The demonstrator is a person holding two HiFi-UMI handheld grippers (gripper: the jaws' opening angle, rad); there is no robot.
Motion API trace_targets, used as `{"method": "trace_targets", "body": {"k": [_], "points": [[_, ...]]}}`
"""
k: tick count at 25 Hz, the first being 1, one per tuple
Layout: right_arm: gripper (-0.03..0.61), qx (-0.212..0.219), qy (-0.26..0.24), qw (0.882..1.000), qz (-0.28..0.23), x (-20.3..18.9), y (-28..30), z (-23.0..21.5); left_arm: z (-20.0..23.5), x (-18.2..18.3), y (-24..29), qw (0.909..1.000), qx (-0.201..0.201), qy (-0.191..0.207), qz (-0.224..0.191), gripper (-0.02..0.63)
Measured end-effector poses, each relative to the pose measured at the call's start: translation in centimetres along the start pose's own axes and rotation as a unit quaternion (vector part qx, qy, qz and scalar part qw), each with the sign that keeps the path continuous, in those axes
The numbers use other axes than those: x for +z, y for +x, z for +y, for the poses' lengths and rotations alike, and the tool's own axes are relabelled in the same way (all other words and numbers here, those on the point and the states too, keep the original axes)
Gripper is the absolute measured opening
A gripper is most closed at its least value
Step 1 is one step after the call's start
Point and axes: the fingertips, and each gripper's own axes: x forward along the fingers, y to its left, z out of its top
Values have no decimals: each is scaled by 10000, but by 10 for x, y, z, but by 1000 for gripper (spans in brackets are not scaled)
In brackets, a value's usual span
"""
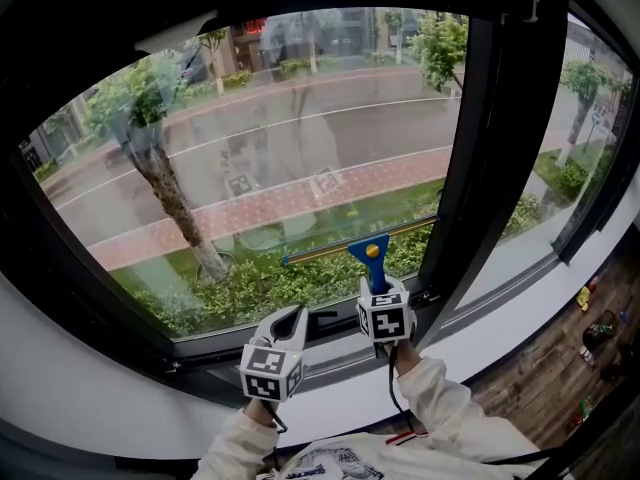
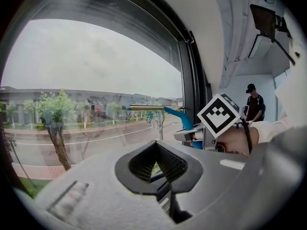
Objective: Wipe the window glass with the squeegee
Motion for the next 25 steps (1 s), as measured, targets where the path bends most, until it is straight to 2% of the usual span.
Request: {"method": "trace_targets", "body": {"k": [15,25], "points": [[49,-42,54,9985,546,-77,26,-1,-1,-38,3,9993,-1,-159,341,0],[49,80,178,9952,959,-103,31,7,-2,-61,6,9981,11,-318,531,0]]}}
